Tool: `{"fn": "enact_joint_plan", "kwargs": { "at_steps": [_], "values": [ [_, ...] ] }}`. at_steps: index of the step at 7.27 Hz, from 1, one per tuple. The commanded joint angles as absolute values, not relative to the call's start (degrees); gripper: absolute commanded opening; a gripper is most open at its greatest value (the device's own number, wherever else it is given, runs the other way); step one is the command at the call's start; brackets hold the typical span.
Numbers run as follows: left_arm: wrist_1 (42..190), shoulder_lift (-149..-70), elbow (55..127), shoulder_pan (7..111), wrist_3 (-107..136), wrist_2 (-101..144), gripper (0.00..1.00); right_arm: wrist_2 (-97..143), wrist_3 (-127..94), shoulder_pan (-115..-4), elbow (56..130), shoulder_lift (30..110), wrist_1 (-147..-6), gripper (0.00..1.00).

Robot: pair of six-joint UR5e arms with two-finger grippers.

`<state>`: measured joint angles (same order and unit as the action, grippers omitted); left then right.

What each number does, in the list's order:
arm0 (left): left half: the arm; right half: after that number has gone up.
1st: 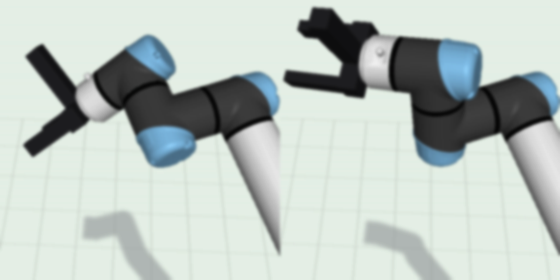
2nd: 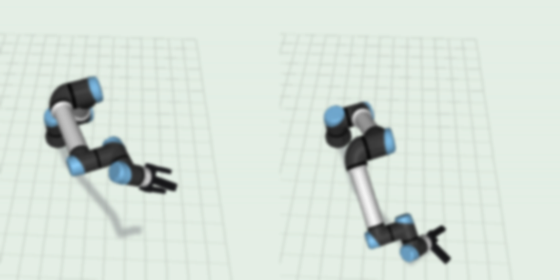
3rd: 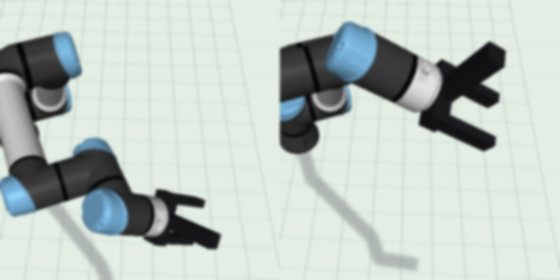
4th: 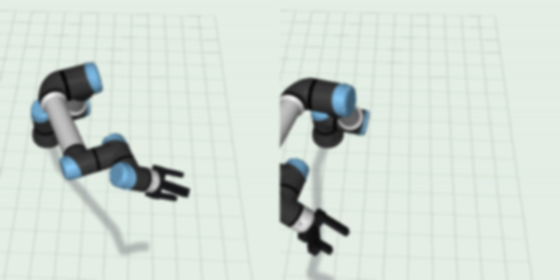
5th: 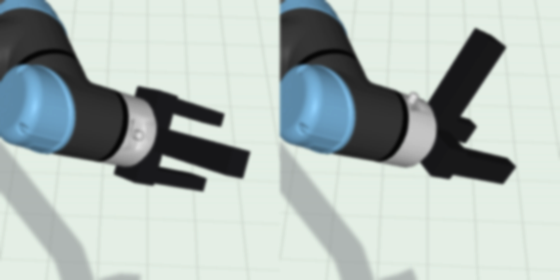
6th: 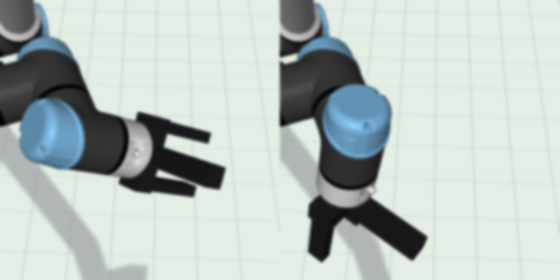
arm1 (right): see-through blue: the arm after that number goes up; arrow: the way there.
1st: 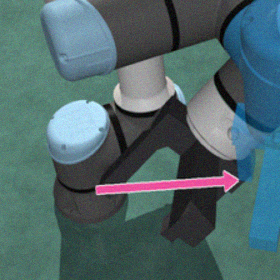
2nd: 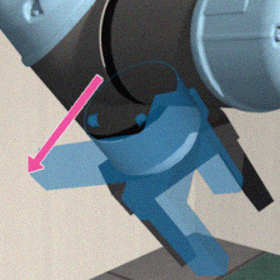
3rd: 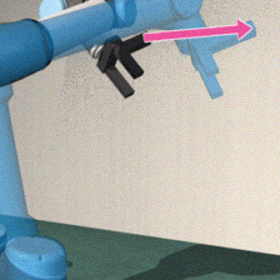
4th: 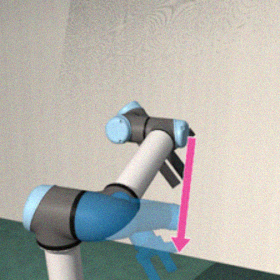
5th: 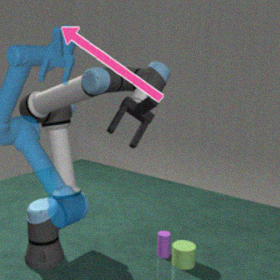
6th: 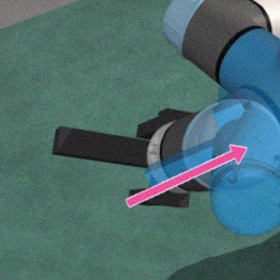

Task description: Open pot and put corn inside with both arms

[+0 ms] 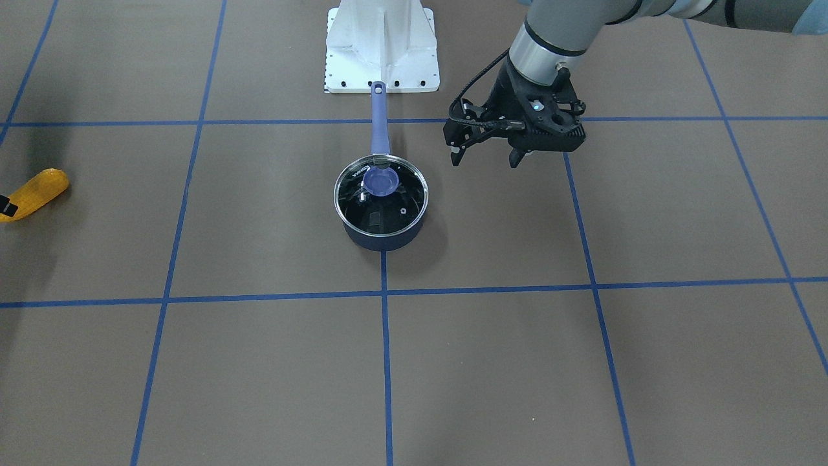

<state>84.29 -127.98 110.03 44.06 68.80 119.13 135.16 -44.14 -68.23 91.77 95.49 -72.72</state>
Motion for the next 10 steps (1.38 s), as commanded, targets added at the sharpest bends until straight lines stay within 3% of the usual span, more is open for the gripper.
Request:
{"fn": "enact_joint_plan", "kwargs": {
  "at_steps": [1,6,10],
  "values": [
    [84.2,-131.72,106.46,43.07,70.74,117.86,0.98,134.91,-46.92,-65.93,89.83,95.54,-68.49,1.0],
    [84.46,-134.03,103.8,40.25,72.25,114.26,0.98,135.0,-51.86,-62.93,89.3,97.82,-62.84,0.99],
    [84.55,-134.56,102.57,40.25,72.07,114.26,0.98,134.03,-52.12,-62.23,89.21,99.14,-60.56,0.73]
  ]
}}
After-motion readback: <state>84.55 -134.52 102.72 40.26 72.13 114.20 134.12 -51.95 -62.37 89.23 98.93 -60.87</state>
